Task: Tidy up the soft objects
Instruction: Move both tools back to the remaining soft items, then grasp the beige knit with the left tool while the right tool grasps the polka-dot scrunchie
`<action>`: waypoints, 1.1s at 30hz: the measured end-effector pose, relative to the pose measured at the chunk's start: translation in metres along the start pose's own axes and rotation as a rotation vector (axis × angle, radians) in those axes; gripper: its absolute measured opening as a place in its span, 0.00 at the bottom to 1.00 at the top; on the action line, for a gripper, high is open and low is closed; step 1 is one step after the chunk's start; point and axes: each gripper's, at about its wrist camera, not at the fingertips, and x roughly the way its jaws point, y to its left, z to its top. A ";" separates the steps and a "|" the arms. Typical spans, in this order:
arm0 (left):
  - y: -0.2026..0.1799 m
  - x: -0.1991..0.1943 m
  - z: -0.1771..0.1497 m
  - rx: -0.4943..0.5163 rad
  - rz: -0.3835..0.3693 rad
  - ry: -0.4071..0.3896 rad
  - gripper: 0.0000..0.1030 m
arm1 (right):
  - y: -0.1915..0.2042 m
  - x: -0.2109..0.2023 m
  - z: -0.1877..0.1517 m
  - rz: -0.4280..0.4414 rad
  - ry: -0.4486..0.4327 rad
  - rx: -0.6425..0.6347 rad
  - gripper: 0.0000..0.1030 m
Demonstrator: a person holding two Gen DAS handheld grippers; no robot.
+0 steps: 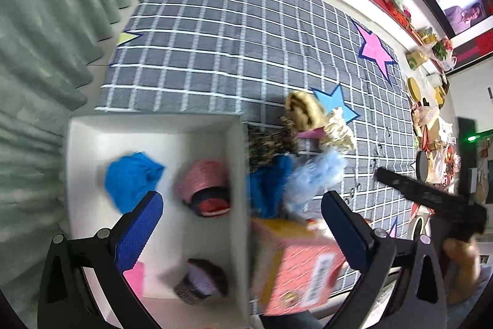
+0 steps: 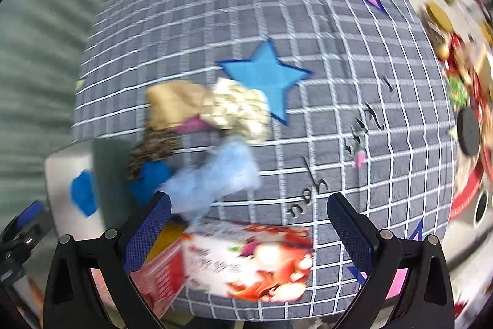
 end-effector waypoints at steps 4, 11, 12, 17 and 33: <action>-0.032 0.020 0.022 0.054 0.046 0.040 1.00 | -0.009 0.029 0.013 0.004 0.029 0.005 0.99; -0.080 0.083 0.060 0.161 0.207 0.148 1.00 | 0.003 0.077 0.042 -0.014 0.046 -0.068 0.99; -0.084 0.092 0.065 0.173 0.225 0.163 1.00 | 0.003 0.083 0.046 -0.017 0.043 -0.075 0.99; -0.100 0.142 0.083 0.203 0.306 0.251 1.00 | -0.011 0.115 0.065 -0.054 0.051 -0.095 0.99; -0.083 0.143 0.160 0.074 0.316 0.174 1.00 | -0.177 0.067 0.083 -0.039 -0.059 0.184 0.99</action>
